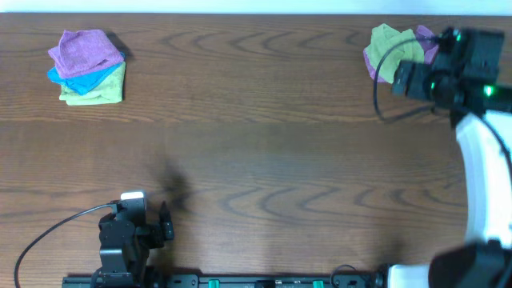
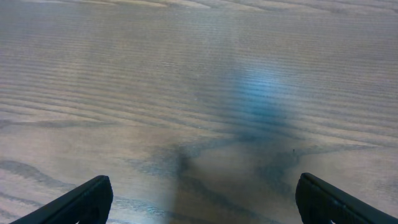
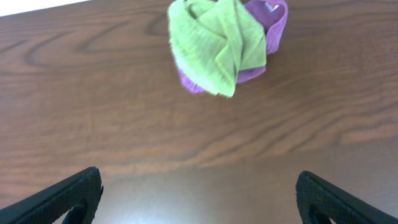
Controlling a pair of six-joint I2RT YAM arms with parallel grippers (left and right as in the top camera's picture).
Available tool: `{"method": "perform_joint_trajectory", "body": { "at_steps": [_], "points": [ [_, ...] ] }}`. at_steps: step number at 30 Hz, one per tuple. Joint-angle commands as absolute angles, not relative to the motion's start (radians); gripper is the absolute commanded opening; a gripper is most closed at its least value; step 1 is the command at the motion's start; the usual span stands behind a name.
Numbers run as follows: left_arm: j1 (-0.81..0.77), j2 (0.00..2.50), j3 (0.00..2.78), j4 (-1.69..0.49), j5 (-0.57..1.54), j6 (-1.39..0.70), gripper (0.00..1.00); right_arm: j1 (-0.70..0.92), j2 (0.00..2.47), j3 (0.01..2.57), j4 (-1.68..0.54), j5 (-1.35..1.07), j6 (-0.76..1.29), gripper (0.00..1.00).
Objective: Fold the cloth
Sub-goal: 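Reach the right gripper to the crumpled green cloth at top right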
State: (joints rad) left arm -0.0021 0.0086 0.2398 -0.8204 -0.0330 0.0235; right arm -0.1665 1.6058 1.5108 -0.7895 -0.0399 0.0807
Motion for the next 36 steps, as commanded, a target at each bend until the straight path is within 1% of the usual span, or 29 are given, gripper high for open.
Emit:
{"method": "perform_joint_trajectory", "body": {
  "at_steps": [1,8,11,14,20,29,32,36],
  "points": [
    [-0.007,0.004,0.199,-0.863,-0.049,0.038,0.95,-0.205,1.703,1.622,-0.792,-0.062,0.097,0.99],
    [-0.007,0.004,0.199,-0.863,-0.049,0.038,0.95,-0.256,1.951,1.839,-0.768,-0.123,0.096,0.99],
    [-0.007,0.004,0.199,-0.863,-0.049,0.038,0.95,-0.263,2.034,1.893,-0.748,-0.172,0.096,0.99],
    [-0.007,0.004,0.199,-0.863,-0.049,0.038,0.95,-0.262,2.072,1.891,-0.670,-0.228,0.092,0.99],
    [-0.007,0.004,0.199,-0.863,-0.049,0.038,0.95,-0.263,2.114,1.888,-0.516,-0.213,0.083,0.99],
    [-0.007,0.004,0.199,-0.863,-0.049,0.038,0.95,-0.262,2.246,1.888,-0.364,-0.199,0.161,0.99],
    [-0.007,0.004,0.199,-0.863,-0.049,0.038,0.95,-0.262,2.296,1.888,-0.348,-0.199,0.165,0.97],
    [-0.007,0.004,0.199,-0.863,-0.049,0.038,0.95,-0.260,2.342,1.888,-0.344,-0.204,0.180,0.90]
  ]
}}
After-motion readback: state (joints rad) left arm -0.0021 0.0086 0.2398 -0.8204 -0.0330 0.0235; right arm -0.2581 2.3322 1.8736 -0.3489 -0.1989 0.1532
